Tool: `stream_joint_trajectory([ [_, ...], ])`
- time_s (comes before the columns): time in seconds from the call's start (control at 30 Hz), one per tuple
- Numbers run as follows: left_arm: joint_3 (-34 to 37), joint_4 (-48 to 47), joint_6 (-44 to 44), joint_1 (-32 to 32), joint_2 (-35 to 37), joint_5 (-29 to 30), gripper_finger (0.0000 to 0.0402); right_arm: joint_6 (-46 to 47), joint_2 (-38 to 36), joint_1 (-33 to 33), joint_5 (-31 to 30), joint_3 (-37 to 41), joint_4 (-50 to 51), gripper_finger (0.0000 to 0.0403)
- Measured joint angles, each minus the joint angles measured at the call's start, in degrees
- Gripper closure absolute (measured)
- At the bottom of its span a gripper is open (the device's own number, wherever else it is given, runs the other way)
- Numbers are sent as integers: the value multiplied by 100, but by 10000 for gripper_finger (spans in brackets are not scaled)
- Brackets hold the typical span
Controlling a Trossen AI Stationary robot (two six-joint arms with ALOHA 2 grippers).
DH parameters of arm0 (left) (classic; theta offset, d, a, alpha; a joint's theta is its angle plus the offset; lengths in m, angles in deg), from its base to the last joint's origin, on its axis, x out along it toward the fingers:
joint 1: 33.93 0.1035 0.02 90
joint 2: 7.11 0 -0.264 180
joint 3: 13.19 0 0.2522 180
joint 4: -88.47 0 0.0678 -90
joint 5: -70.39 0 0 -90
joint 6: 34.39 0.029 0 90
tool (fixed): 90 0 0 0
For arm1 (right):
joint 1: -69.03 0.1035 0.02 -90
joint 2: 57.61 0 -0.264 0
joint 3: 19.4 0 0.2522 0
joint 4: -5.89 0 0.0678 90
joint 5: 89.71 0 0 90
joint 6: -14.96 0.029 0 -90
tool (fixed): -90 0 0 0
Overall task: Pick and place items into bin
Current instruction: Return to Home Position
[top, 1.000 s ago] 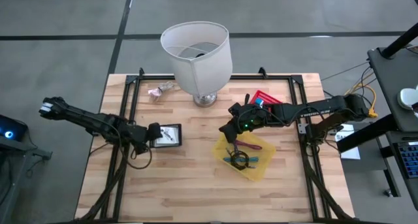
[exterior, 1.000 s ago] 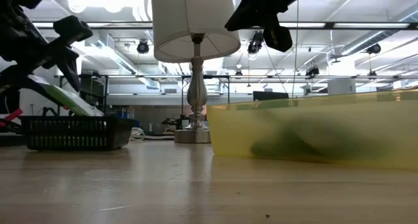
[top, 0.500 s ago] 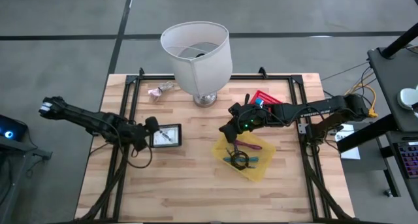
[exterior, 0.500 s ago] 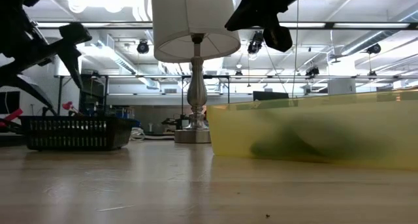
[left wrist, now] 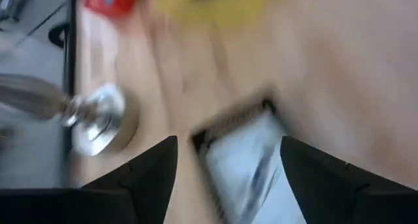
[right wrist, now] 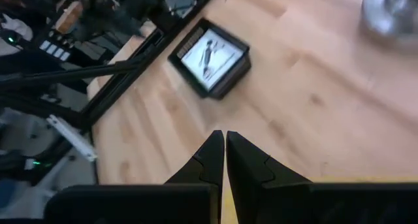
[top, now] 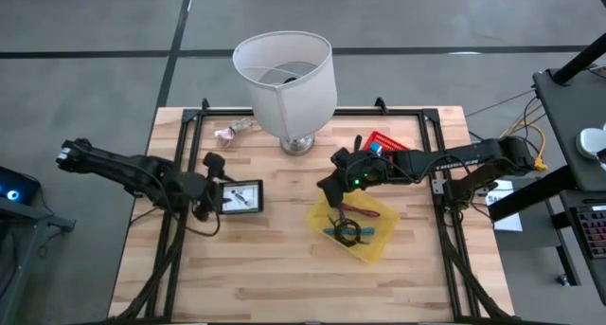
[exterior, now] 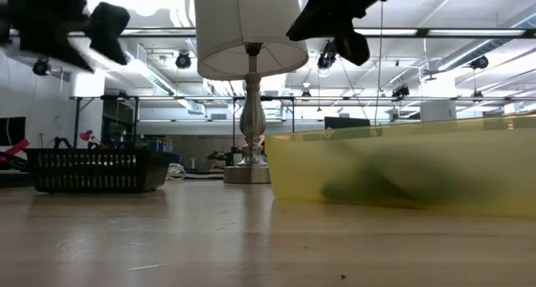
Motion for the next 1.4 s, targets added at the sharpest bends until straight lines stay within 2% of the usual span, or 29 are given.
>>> stream_joint_trajectory([
  [0.1,-19,827,-995,-2,98,-418,164,-581,0,0,-222,1,-128,394],
  [0.2,70,1678,-1800,0,186,-563,187,-1164,0,0,-326,1,-264,394],
  [0.37,164,2284,-2034,0,269,-589,248,-1697,0,-3,-342,1,-301,394],
  [0.57,172,2761,-2051,-2,287,-583,364,-1869,0,-5,-445,11,-301,394],
  [0.63,177,2845,-2047,-1,294,-593,391,-1879,0,-4,-445,18,-301,394],
  [0.77,396,3640,-2029,0,293,-619,394,-1895,0,-3,-445,25,-318,394],
  [0.93,1157,6165,-2026,25,41,-1032,400,-2032,0,-2,-467,55,-628,394],
  [1.03,1555,6962,-1997,26,-161,-1060,401,-2036,0,-2,-475,55,-710,394],
  [1.2,1934,7002,-1890,26,-55,-675,401,-1947,4,17,-487,55,-789,394],
  [1.33,2093,6553,-783,26,339,-283,401,-1896,4,89,-559,55,-796,394],
  [1.4,2148,6385,-653,26,593,-281,401,-1834,4,137,-635,55,-804,394],
])
